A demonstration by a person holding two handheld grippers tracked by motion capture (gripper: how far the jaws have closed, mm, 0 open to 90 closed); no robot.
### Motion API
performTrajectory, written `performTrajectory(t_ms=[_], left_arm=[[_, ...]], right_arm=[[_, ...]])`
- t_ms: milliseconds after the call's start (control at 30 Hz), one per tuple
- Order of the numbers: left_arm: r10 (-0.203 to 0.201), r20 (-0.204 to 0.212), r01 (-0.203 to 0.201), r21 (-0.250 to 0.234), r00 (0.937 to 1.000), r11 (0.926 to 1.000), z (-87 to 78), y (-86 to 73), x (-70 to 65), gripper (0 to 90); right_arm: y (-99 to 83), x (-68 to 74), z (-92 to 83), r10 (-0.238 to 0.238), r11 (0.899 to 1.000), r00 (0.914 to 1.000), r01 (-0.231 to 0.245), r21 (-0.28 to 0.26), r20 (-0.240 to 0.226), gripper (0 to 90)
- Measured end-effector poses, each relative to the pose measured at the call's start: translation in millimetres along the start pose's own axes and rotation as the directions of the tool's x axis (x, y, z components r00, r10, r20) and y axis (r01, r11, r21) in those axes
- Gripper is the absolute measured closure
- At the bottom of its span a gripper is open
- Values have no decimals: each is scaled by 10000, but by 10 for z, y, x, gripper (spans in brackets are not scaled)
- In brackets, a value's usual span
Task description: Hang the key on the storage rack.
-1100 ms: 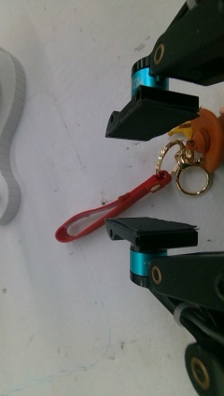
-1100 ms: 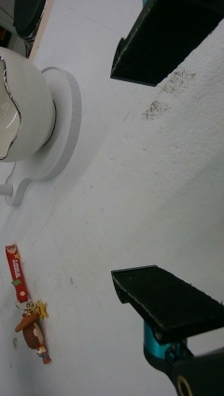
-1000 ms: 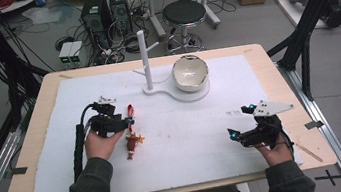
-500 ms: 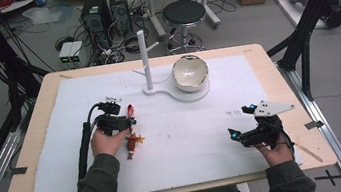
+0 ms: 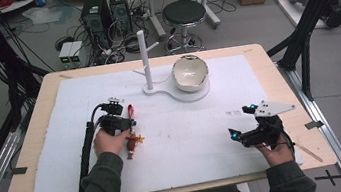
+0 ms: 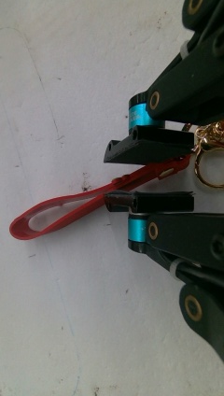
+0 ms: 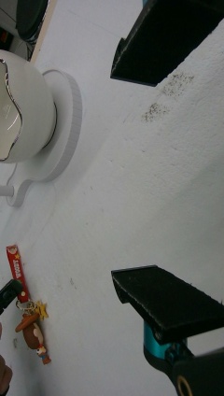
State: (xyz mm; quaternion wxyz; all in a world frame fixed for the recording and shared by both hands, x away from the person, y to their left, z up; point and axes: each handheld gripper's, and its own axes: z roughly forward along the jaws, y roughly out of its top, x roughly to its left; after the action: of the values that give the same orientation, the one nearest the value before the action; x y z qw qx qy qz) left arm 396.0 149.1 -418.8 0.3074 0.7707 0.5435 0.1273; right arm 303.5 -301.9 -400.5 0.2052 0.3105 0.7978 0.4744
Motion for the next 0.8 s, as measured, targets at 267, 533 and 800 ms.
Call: performTrajectory(t_ms=[267, 533, 800], left_arm=[[-59, -207, 64, 218, 9998, 9997, 29, -2, 5, 784], [-121, -325, 133, 360, 9994, 9993, 46, -2, 24, 813], [-165, -377, 178, 336, 9992, 9993, 48, -3, 26, 852]], right_arm=[[3, 5, 9, -29, 10000, 10000, 29, -21, -26, 41], [3, 8, 11, -9, 10000, 10000, 9, -15, -23, 41], [4, 9, 13, -70, 10000, 10000, 70, -11, -42, 41]])
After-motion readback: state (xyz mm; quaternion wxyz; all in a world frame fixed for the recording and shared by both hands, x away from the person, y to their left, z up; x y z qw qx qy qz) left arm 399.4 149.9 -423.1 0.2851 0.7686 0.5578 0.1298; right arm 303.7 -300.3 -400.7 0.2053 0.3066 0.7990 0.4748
